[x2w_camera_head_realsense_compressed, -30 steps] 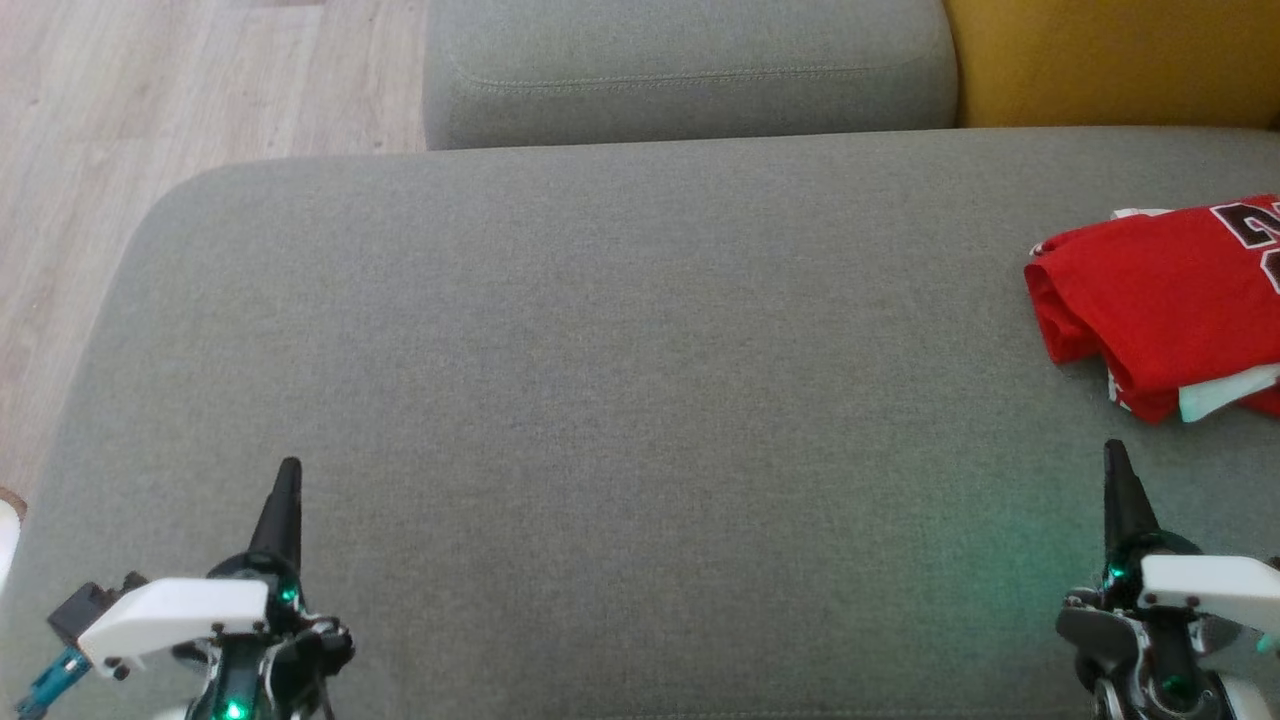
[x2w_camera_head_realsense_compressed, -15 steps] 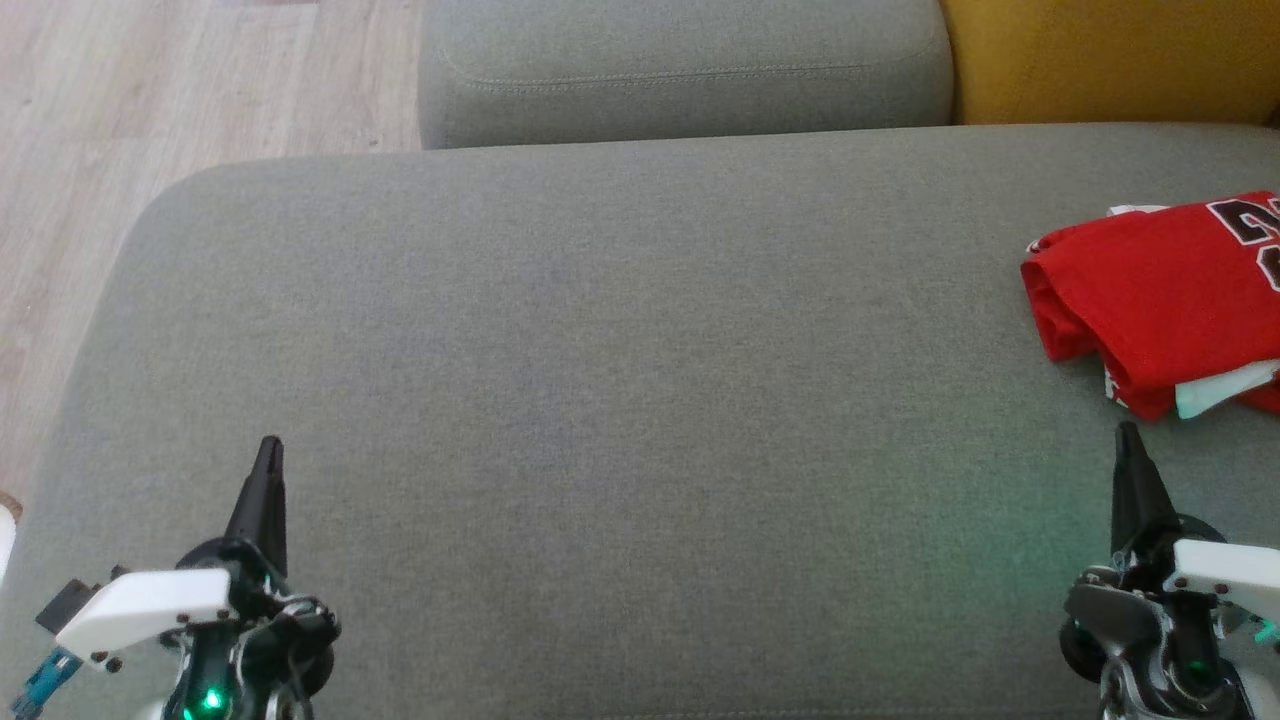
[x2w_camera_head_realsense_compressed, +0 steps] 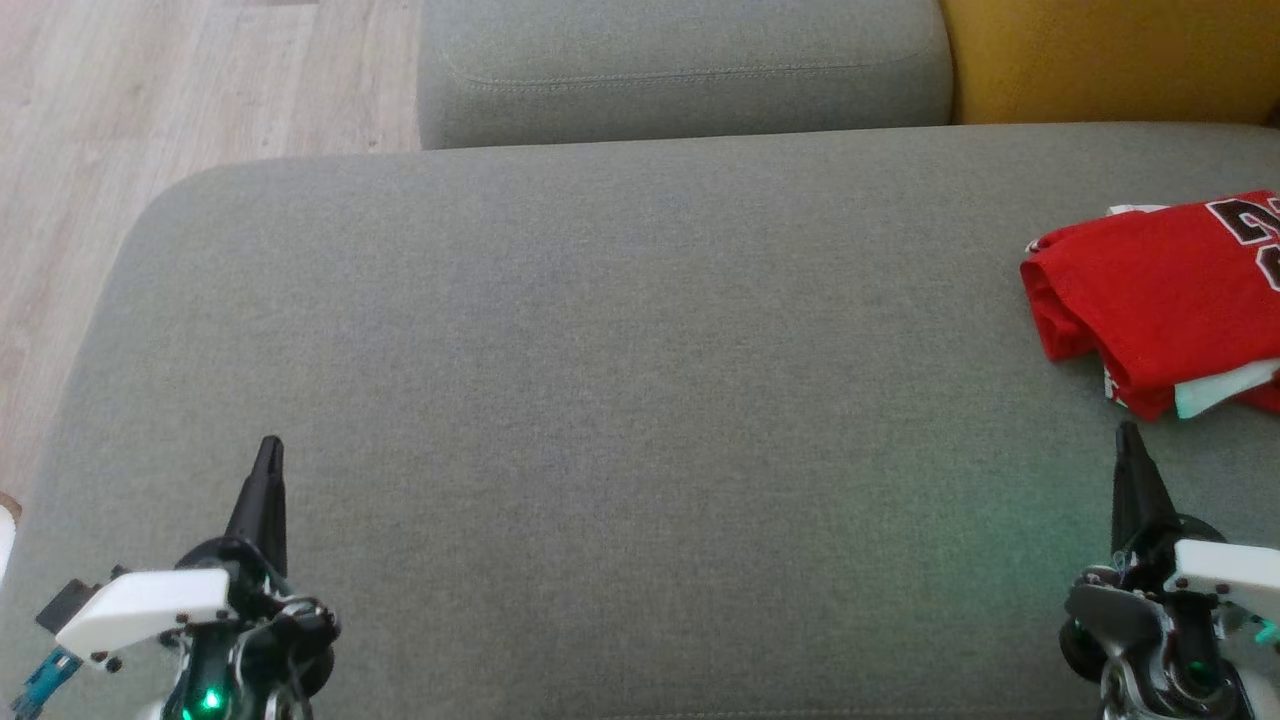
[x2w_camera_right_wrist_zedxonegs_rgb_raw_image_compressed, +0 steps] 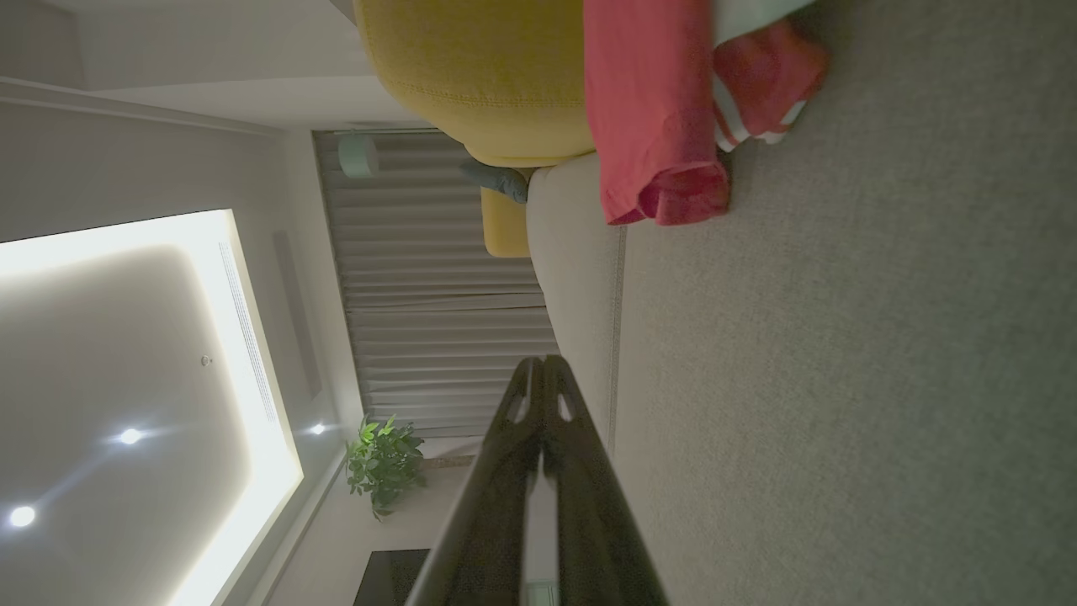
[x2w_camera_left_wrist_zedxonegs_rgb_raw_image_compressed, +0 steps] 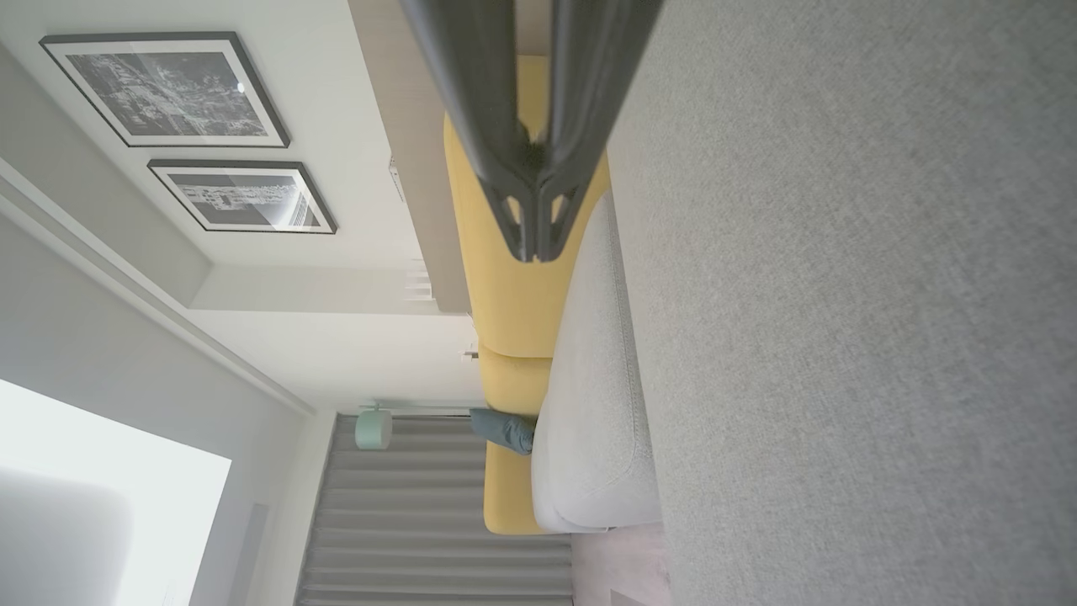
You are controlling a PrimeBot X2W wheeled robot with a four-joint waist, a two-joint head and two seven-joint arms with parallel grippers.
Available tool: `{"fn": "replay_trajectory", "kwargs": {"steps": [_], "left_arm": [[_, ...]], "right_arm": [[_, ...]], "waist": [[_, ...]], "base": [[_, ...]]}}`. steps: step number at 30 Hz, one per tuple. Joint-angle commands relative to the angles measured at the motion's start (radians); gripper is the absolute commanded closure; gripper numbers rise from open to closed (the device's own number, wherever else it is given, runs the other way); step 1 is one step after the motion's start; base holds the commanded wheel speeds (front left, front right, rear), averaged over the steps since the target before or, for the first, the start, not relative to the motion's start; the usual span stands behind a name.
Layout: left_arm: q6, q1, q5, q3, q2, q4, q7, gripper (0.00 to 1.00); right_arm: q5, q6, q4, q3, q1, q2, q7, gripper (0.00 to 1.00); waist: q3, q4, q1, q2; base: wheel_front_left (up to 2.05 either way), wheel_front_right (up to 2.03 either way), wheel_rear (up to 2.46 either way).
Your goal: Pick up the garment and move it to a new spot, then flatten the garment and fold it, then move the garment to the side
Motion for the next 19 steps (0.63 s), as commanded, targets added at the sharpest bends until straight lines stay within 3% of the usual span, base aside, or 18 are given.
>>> {"fn": "replay_trajectory", "kwargs": {"steps": [1,19], "left_arm": [[-0.007,-0.053,0.000,0.042,0.009,-0.036,0.004,1.00],[-0.007,-0.054,0.004,0.047,0.006,-0.035,0.008,1.00]], "right_arm": [[0.007,0.007,-0.037,0.020,-0.051,-0.006,0.007,1.00],[0.007,0.007,-0.037,0.021,-0.051,-0.006,0.007,1.00]], "waist": [[0.000,0.000,0.0000,0.0000],[0.000,0.000,0.0000,0.0000]], "base": [[0.00,0.00,0.00],[0.00,0.00,0.00]]}}
